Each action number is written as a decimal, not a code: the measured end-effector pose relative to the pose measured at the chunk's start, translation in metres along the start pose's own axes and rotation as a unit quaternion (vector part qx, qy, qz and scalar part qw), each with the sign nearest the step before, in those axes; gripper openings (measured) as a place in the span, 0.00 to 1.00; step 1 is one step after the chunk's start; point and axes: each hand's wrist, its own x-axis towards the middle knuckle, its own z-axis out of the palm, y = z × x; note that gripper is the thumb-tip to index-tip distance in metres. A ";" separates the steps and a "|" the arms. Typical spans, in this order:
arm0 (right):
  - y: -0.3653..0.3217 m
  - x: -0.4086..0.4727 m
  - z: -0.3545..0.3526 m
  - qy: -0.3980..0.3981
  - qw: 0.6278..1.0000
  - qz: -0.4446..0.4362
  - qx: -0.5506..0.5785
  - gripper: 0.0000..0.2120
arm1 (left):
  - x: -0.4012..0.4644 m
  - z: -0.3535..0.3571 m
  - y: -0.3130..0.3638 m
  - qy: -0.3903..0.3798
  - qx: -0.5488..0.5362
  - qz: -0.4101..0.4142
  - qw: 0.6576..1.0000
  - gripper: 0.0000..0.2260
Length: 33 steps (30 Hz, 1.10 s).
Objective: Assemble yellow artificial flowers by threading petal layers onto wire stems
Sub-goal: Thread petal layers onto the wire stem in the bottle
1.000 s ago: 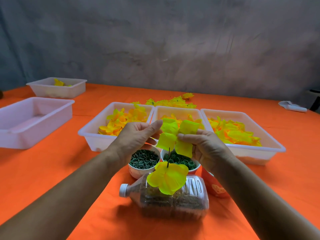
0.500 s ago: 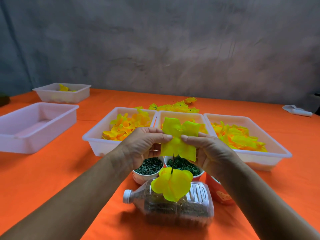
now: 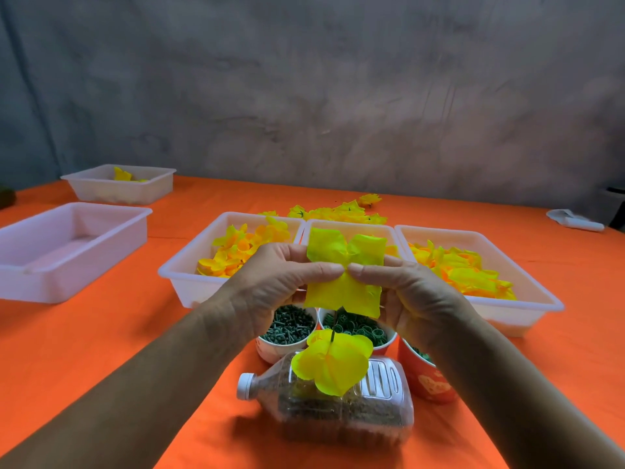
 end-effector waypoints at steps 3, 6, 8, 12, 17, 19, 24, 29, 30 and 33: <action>-0.004 -0.003 0.002 0.010 1.000 -0.005 -0.020 0.22 | -0.002 0.000 0.004 0.022 0.004 0.004 1.000 0.18; -0.002 -0.006 0.003 0.013 0.999 0.002 -0.030 0.25 | -0.006 -0.001 0.004 0.015 0.007 0.001 1.000 0.16; 0.000 -0.008 0.003 0.012 0.999 0.006 -0.031 0.25 | -0.007 0.000 0.002 0.007 -0.006 -0.013 1.000 0.15; 0.001 -0.010 0.005 0.010 0.999 0.018 -0.025 0.23 | -0.007 -0.001 -0.001 -0.005 -0.038 -0.064 0.997 0.17; 0.003 -0.010 0.003 0.013 0.998 0.045 -0.035 0.18 | -0.003 -0.005 -0.011 -0.034 -0.064 -0.095 0.993 0.05; 0.005 -0.011 0.003 0.019 0.997 0.058 -0.037 0.19 | -0.001 -0.008 -0.015 -0.047 -0.079 -0.105 0.990 0.02; 0.010 -0.011 0.004 0.025 0.995 0.083 -0.043 0.23 | 0.005 -0.010 -0.022 -0.052 -0.075 -0.128 0.988 0.07; 0.009 -0.007 0.005 0.029 0.994 0.098 -0.045 0.15 | 0.005 -0.012 -0.024 -0.048 -0.077 -0.131 0.987 0.07; 0.009 -0.006 0.005 0.031 0.993 0.101 -0.046 0.15 | 0.005 -0.013 -0.025 -0.049 -0.074 -0.131 0.987 0.07; 0.010 -0.006 0.006 0.033 0.992 0.112 -0.049 0.14 | 0.004 -0.014 -0.027 -0.053 -0.070 -0.133 0.987 0.07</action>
